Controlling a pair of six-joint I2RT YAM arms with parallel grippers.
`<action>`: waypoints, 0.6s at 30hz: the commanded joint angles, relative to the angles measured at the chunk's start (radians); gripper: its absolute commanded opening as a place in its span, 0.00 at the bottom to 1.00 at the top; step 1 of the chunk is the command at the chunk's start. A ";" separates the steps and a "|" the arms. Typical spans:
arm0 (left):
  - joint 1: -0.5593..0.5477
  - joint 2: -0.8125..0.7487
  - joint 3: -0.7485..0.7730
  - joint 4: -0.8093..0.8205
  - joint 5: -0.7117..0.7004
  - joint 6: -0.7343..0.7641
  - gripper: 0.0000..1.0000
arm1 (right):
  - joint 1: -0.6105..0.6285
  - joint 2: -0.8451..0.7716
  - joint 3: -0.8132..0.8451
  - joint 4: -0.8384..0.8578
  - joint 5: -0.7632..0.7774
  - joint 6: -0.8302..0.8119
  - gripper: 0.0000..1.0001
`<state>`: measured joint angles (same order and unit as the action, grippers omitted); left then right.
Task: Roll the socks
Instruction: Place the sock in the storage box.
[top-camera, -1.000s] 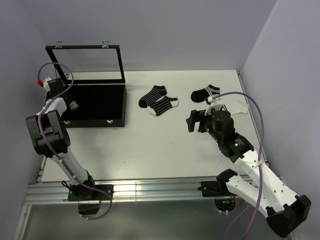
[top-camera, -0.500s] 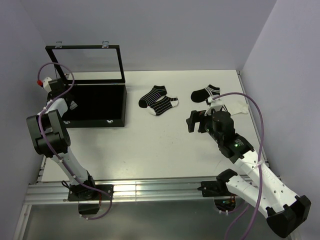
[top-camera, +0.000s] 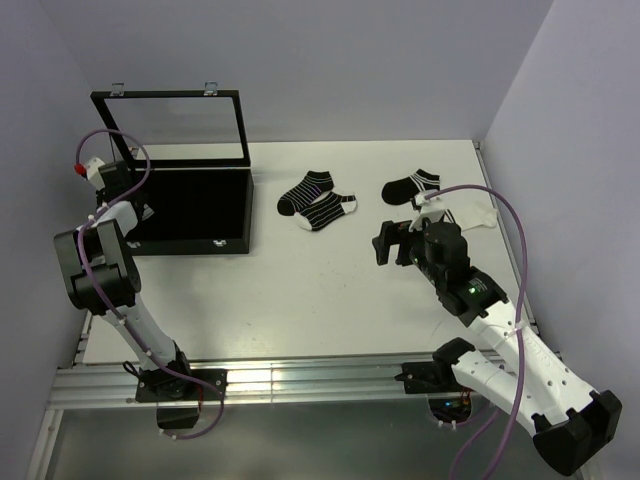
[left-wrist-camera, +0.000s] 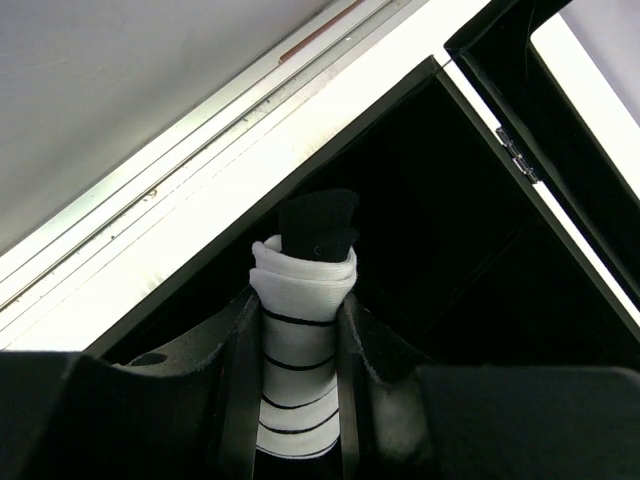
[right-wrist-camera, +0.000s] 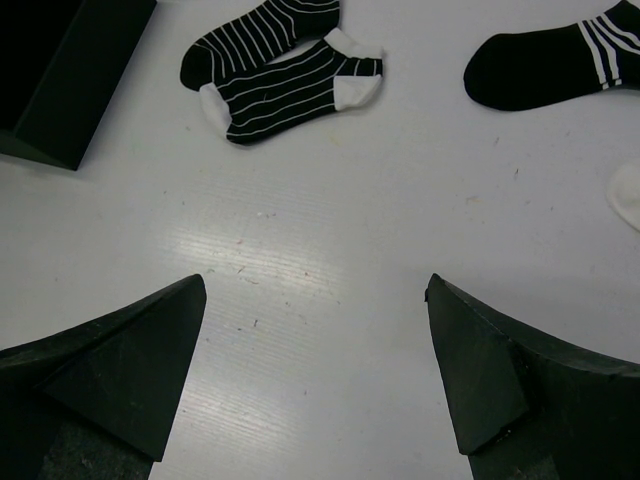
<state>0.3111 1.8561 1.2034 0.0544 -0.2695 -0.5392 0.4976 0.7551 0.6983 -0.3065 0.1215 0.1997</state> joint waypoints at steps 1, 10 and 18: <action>-0.007 -0.035 -0.033 0.030 -0.002 -0.010 0.00 | 0.007 -0.002 -0.010 0.044 -0.003 -0.016 0.98; -0.007 -0.015 0.033 -0.114 0.030 -0.042 0.00 | 0.009 -0.007 -0.013 0.047 -0.005 -0.017 0.98; -0.007 0.052 0.134 -0.298 0.026 -0.059 0.00 | 0.009 -0.014 -0.013 0.046 -0.002 -0.017 0.98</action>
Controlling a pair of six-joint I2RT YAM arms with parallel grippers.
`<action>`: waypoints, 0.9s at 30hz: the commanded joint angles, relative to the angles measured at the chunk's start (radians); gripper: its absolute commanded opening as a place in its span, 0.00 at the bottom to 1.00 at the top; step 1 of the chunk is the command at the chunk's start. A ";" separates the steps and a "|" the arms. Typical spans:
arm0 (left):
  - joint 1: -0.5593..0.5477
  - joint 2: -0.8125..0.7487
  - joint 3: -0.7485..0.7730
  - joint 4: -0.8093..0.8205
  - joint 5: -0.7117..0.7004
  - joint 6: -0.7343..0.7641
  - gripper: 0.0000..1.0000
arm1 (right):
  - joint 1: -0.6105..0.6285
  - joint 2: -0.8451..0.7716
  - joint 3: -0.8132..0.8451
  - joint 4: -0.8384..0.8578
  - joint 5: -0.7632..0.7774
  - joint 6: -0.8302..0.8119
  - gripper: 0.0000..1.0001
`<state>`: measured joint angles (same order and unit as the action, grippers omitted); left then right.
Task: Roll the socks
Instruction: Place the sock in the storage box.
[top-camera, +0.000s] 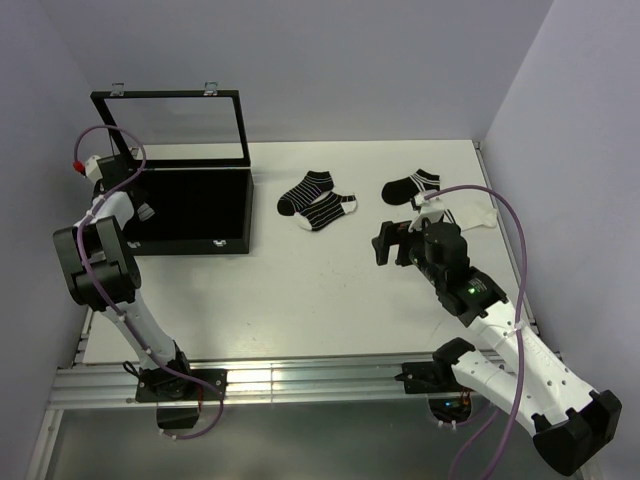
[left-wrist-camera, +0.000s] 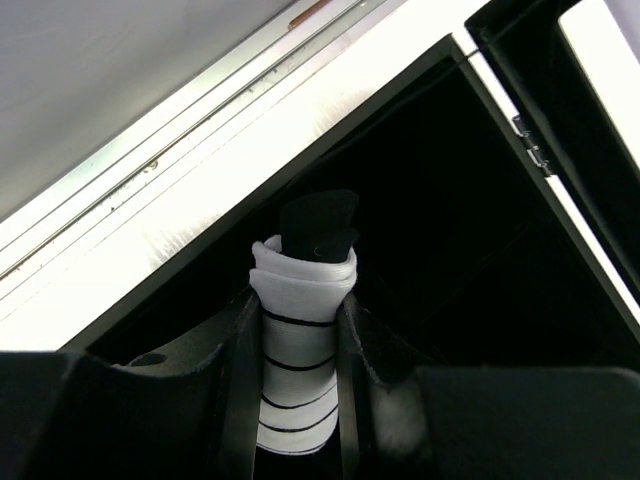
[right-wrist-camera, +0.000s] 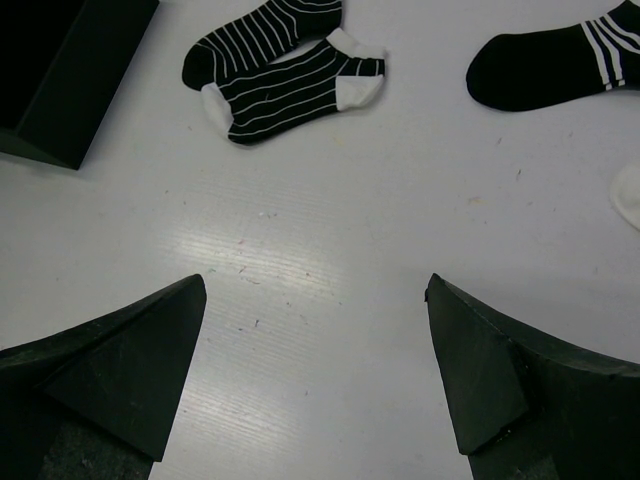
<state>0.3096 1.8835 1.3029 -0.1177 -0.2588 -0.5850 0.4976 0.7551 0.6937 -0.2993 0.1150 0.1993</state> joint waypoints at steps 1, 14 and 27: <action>-0.006 0.031 0.038 -0.138 0.009 -0.013 0.00 | 0.009 -0.014 -0.010 0.038 0.006 -0.017 0.98; 0.002 0.135 0.120 -0.310 -0.007 -0.072 0.00 | 0.016 -0.019 -0.017 0.046 0.017 -0.018 0.98; 0.031 0.204 0.170 -0.347 0.018 -0.056 0.00 | 0.022 -0.019 -0.028 0.055 0.025 -0.018 0.98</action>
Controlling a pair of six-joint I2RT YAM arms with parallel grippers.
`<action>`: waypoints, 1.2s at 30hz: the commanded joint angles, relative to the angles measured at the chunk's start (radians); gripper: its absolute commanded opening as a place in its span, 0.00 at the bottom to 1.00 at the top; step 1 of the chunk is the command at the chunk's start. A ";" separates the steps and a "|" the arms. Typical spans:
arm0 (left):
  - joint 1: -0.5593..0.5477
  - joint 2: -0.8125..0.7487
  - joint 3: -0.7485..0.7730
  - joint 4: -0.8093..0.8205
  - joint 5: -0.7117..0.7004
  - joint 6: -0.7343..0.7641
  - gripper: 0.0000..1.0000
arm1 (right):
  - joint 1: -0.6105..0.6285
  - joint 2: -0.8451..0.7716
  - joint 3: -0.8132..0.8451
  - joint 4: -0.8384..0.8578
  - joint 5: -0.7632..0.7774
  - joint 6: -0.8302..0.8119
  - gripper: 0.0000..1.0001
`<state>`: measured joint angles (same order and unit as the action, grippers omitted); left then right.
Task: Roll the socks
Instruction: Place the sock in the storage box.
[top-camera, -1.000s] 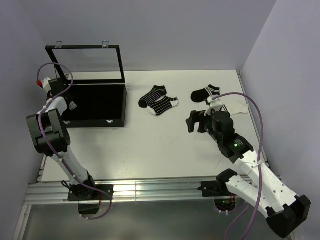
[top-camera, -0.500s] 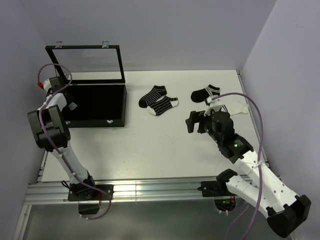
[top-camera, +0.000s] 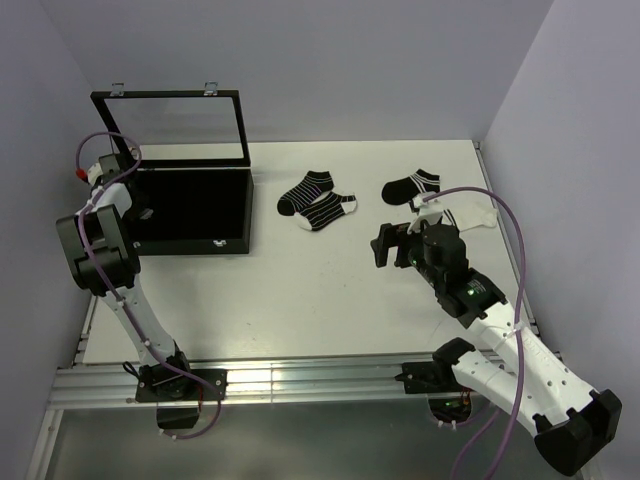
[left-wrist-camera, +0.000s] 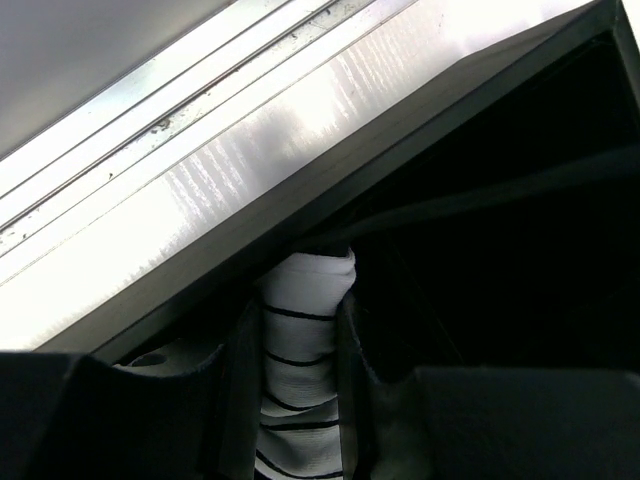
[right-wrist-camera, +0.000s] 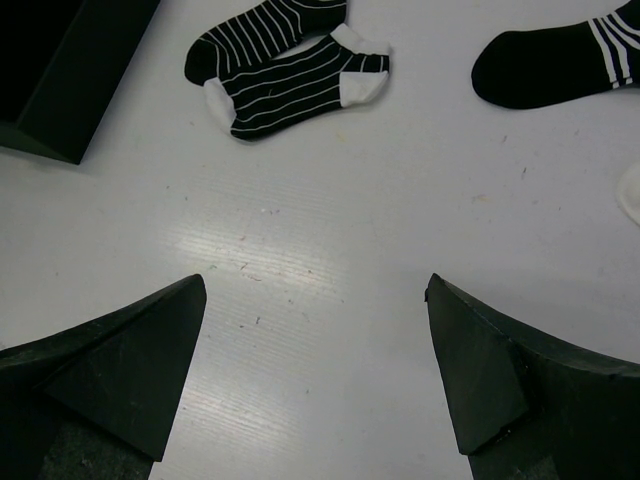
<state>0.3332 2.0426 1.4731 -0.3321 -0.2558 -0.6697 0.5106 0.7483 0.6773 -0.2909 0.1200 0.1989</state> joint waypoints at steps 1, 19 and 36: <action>0.009 0.056 0.007 -0.133 0.012 0.033 0.00 | 0.009 -0.012 -0.013 0.047 0.020 -0.018 0.98; 0.032 0.143 0.038 -0.177 0.046 0.042 0.00 | 0.009 -0.006 -0.018 0.052 0.013 -0.019 0.98; 0.033 -0.002 0.085 -0.234 0.016 0.032 0.43 | 0.009 -0.027 -0.021 0.058 0.004 -0.023 0.98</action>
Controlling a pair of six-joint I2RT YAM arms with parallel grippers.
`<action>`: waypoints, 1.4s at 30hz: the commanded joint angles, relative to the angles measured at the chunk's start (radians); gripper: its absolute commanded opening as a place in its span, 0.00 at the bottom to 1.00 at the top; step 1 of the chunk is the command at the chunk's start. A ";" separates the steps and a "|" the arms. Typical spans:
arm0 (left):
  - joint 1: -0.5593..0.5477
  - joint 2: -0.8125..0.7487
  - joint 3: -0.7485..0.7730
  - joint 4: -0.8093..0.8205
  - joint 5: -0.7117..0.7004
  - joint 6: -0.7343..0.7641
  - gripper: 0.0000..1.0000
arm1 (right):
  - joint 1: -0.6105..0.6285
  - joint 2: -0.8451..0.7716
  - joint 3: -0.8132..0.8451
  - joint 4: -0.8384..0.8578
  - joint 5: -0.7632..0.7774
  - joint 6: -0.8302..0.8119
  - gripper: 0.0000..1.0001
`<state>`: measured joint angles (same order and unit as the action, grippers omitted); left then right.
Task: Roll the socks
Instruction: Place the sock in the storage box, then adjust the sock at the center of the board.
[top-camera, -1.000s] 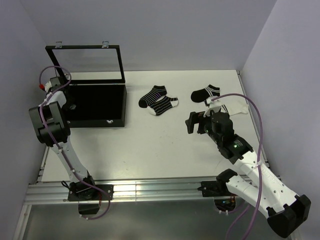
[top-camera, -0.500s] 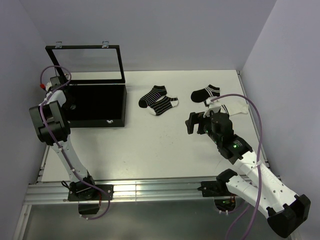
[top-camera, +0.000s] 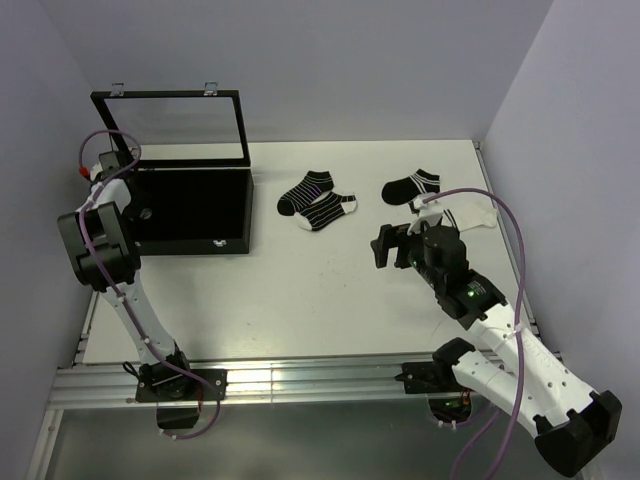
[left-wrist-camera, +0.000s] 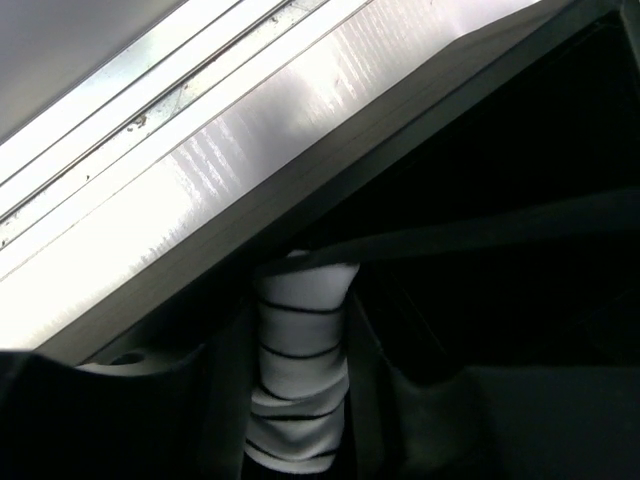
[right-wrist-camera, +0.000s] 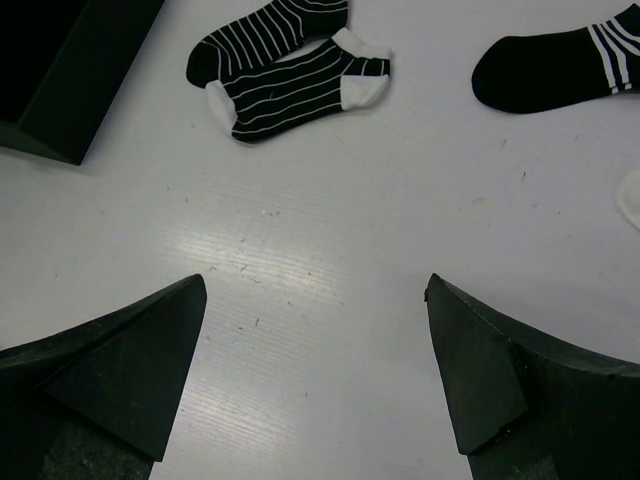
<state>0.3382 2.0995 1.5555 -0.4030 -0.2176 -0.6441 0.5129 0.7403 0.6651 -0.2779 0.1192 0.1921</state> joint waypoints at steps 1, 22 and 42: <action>0.028 -0.061 0.003 -0.168 -0.022 0.006 0.45 | 0.007 -0.019 -0.009 0.045 0.005 -0.016 0.98; 0.028 -0.130 0.066 -0.204 -0.034 -0.008 0.56 | 0.009 -0.024 -0.010 0.048 0.004 -0.017 0.97; -0.051 -0.873 -0.233 -0.065 0.141 0.040 0.90 | 0.007 0.128 0.135 -0.049 -0.012 0.063 0.95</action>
<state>0.2810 1.3174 1.3609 -0.5030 -0.1459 -0.6403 0.5137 0.8326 0.7261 -0.3187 0.1043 0.2195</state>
